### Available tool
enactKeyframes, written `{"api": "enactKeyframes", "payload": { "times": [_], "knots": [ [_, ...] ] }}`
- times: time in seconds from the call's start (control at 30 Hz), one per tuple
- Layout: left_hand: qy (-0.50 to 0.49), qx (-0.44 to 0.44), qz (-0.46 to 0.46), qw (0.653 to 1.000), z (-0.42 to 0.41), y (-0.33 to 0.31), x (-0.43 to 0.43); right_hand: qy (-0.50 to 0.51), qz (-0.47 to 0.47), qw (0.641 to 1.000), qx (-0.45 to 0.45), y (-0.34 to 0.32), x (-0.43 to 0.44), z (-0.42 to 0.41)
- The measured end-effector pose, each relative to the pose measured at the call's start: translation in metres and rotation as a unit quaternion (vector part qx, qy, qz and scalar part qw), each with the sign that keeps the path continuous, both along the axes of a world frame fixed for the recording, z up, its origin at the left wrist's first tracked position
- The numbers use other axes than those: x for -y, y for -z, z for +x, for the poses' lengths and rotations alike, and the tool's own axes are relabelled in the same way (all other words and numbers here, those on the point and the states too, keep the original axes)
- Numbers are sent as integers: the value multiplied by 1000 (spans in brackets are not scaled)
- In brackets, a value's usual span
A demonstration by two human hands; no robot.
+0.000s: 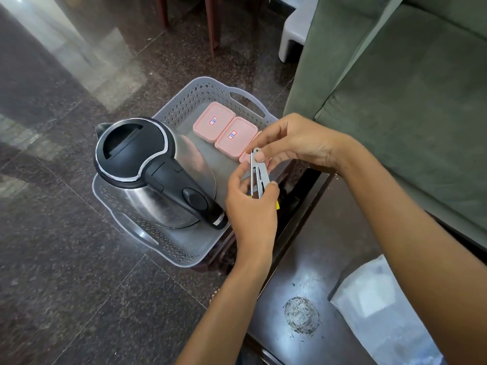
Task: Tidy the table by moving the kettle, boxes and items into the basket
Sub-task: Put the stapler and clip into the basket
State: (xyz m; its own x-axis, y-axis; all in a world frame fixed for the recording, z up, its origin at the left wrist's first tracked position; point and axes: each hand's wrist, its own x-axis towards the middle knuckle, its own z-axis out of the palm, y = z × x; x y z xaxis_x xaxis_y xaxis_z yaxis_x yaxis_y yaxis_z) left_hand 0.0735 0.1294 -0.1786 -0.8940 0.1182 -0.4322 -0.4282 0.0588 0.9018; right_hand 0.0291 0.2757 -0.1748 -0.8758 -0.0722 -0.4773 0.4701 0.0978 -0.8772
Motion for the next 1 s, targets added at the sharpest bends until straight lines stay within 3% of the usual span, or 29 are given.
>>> {"api": "enactKeyframes", "payload": {
  "times": [0.13,0.27,0.53,0.73,1.0],
  "knots": [
    [-33,6,24,999,-1,-7,-1,130,-21,991,-29,-5,-17,1],
    [-73,11,46,996,0,-5,3,241,76,966,-55,0,-10,-9],
    [-106,23,108,988,3,4,6,176,357,915,-66,42,51,-27],
    [-92,28,92,991,3,6,7,233,364,900,-51,52,63,-35],
    [-85,33,95,991,4,5,7,266,315,911,-2,68,79,-24]
  ]
}}
